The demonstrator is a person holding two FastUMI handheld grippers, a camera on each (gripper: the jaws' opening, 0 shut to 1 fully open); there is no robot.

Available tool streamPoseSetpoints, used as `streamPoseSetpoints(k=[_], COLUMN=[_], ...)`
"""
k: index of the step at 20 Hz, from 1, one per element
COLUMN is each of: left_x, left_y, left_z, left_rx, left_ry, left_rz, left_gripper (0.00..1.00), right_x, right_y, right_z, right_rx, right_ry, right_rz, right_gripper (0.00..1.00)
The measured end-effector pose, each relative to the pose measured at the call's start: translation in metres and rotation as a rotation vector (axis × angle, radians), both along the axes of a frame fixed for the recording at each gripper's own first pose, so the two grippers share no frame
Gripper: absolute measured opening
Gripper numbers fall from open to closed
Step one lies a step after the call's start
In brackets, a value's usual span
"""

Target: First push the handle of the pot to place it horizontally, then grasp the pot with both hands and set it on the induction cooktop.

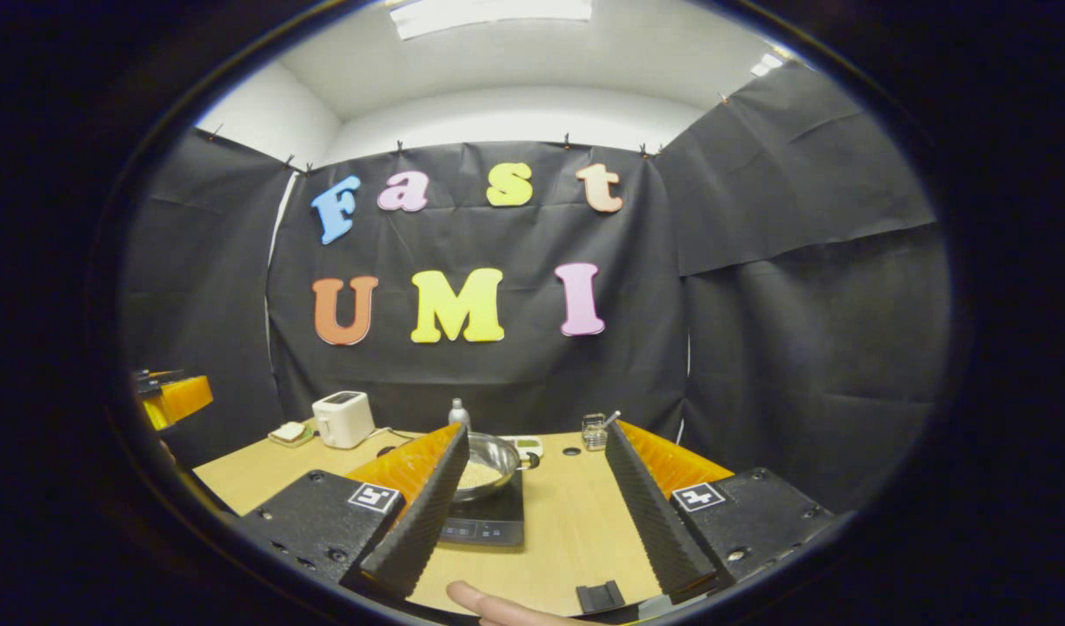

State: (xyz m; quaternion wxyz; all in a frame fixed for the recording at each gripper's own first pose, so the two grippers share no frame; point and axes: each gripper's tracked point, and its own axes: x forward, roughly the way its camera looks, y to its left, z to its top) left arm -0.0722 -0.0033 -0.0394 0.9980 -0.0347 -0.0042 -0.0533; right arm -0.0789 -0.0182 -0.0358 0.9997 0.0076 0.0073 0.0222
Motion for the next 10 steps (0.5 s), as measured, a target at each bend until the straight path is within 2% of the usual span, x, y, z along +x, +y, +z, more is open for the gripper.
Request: streamPoseSetpoints(k=[10], left_x=[0.0037], left_y=[-0.0078], left_z=[-0.0032], left_rx=[0.016], left_ry=[-0.001], left_rz=[-0.006], left_gripper=[0.94], right_x=[0.0021], right_y=[0.0032], right_z=[-0.0035], right_rx=[-0.003], right_ry=[0.0], right_rz=[0.012], right_gripper=[0.96])
